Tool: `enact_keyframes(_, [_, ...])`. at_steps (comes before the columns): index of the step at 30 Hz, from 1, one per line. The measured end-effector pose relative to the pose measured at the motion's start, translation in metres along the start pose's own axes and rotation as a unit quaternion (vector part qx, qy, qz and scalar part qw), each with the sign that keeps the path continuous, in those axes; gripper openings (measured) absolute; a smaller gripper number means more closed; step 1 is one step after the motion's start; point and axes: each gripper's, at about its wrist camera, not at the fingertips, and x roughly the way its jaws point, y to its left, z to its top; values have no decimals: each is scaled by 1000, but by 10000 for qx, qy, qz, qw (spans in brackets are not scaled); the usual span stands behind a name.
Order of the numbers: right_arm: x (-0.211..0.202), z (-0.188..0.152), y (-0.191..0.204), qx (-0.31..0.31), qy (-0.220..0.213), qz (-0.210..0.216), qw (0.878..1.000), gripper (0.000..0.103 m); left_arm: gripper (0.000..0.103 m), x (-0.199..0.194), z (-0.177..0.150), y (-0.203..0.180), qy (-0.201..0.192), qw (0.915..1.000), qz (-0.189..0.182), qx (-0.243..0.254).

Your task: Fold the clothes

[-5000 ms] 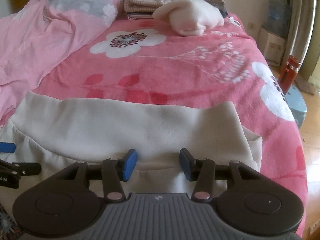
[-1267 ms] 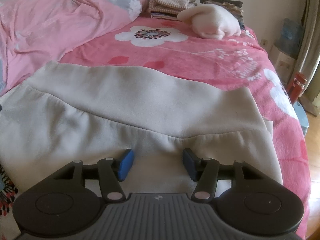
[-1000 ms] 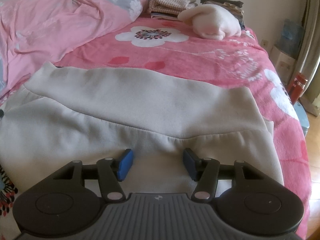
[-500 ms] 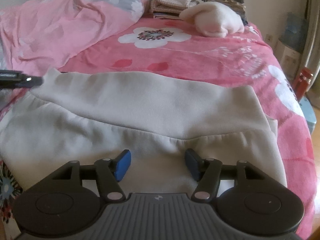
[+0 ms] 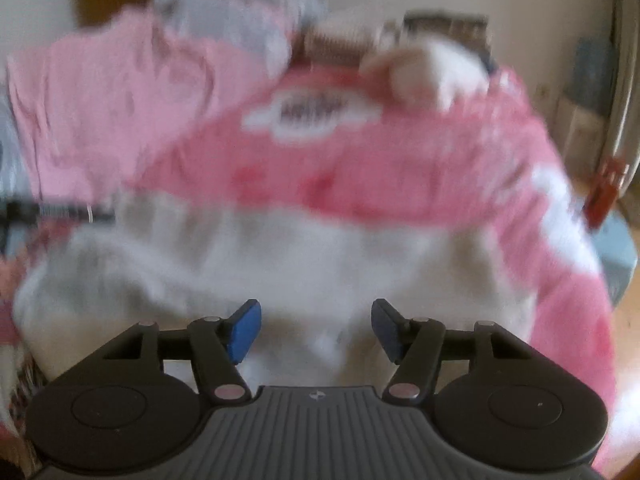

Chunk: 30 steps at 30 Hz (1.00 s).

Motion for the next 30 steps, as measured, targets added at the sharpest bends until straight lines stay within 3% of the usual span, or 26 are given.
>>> enact_keyframes(2, [-6, 15, -22, 210, -302, -241, 9990, 64, 49, 7, 1, 2, 53, 9999, -68, -92])
enact_keyframes(5, [5, 27, -61, 778, -232, -535, 9953, 64, 47, 13, 1, 5, 12, 9991, -203, -367])
enact_keyframes(10, [31, 27, -108, 1659, 158, -374, 9853, 64, 27, 13, 0, 3, -116, 9988, -200, -423])
enact_keyframes(13, [39, 24, -120, 1883, 161, -263, 9816, 64, 18, 8, -1, 3, -189, 9989, -141, -393])
enact_keyframes(16, [47, 21, -127, 2019, 271, 34, 9790, 47, 13, 4, -1, 1, -267, 9990, -44, -355])
enact_keyframes(20, [41, 18, -123, 1807, 164, -82, 9834, 7, 9, -2, -2, -10, -469, 9987, 157, -124])
enact_keyframes(26, [15, 21, -113, 1582, -425, -35, 9865, 4, 8, -17, 8, -19, -969, 9951, 206, -44])
enact_keyframes(30, [24, 15, -125, 1868, -350, -46, 9818, 4, 8, -1, 10, -14, -808, 9963, 270, -125])
